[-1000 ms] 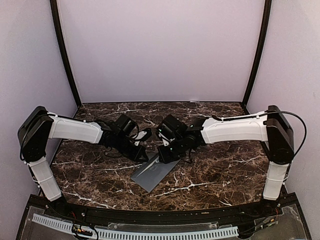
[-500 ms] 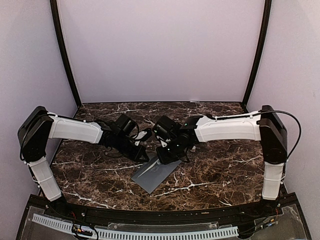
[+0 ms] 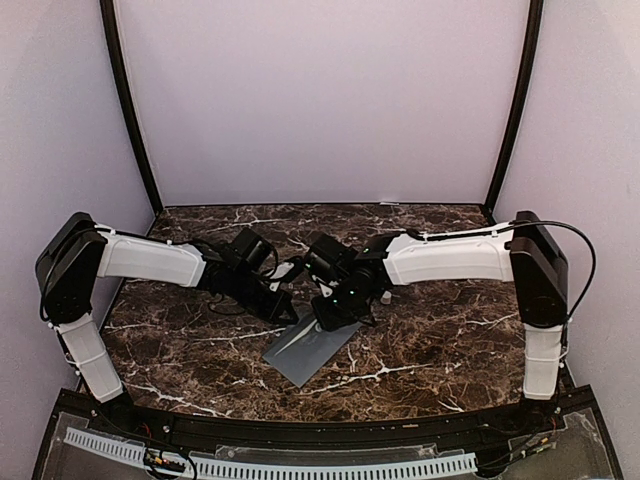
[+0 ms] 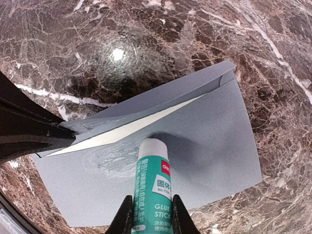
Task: Place the letter into the envelope and seal it
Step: Paint the envelope at the center of the board.
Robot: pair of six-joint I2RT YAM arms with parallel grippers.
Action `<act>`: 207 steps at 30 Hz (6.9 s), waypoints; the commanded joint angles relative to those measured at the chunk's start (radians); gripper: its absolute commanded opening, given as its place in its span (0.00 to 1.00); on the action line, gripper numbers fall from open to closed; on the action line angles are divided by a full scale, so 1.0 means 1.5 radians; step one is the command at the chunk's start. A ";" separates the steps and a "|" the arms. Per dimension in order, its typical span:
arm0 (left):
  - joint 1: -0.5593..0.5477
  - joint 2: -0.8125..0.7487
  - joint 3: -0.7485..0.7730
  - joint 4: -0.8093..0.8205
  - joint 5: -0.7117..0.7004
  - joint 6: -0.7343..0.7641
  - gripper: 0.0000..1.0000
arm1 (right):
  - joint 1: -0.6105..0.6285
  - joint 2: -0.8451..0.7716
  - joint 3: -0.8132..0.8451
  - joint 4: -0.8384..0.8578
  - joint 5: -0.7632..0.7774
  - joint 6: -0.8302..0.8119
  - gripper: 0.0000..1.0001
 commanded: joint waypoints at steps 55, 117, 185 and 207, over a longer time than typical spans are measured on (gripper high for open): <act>0.002 -0.006 -0.004 0.003 0.033 0.005 0.00 | 0.022 0.024 0.010 -0.023 -0.032 0.022 0.00; 0.001 0.012 -0.006 0.009 0.044 -0.016 0.00 | 0.031 0.037 0.009 -0.007 -0.073 -0.005 0.00; -0.004 0.021 -0.002 0.005 0.053 0.002 0.00 | -0.053 0.052 -0.010 -0.025 -0.019 -0.035 0.00; -0.004 0.021 -0.002 0.005 0.055 0.001 0.00 | -0.062 0.064 0.011 -0.021 -0.013 -0.038 0.00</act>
